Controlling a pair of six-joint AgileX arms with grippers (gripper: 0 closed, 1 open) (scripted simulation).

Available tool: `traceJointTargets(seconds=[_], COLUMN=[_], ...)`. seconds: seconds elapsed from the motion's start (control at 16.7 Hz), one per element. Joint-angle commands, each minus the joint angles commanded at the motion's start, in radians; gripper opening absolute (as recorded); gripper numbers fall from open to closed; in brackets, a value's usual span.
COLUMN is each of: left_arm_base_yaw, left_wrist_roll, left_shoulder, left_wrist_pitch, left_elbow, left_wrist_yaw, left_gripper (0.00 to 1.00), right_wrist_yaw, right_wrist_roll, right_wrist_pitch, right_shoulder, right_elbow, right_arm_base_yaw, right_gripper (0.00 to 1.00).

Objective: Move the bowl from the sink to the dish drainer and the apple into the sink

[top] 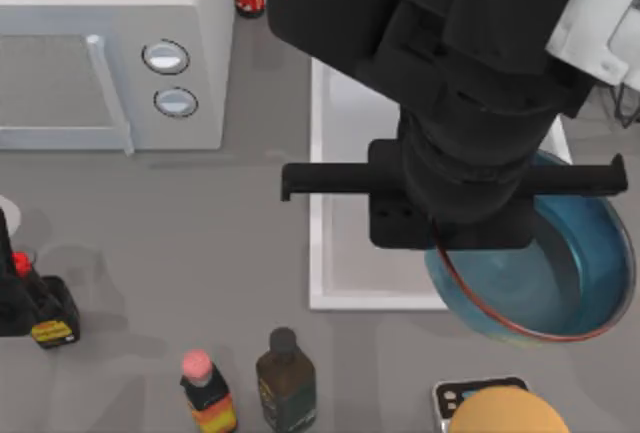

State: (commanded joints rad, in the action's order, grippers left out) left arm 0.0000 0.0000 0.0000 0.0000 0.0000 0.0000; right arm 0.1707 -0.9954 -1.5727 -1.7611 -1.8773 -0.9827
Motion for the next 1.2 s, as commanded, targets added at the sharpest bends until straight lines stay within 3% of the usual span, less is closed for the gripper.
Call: traceJointTargets(seconds=[0.24,0.42,0.9,1.2], left_arm_base_yaw=[0.0,0.0,0.0,0.0], left_wrist_roll=[0.0,0.0,0.0,0.0], left_shoulder=[0.0,0.0,0.0,0.0], left_wrist_pitch=[0.0,0.0,0.0,0.0], left_elbow=[0.0,0.0,0.0,0.0], left_wrist_yaw=[0.0,0.0,0.0,0.0], left_gripper=[1.0,1.0,1.0,1.0], right_wrist_yaw=[-0.034,-0.112,-0.39,-0.511], right_wrist_roll=[0.045,0.149,0.561,0.818], right_wrist_pitch=[0.064,0.222,0.931,1.327], right_shoulder=[0.031,0.11,0.356,0.433], right_elbow=[0.026,0.103,0.364,0.486], right_arm_base_yaw=[0.043,0.165,0.757,1.151], right_gripper=[0.0,0.0,0.0,0.0])
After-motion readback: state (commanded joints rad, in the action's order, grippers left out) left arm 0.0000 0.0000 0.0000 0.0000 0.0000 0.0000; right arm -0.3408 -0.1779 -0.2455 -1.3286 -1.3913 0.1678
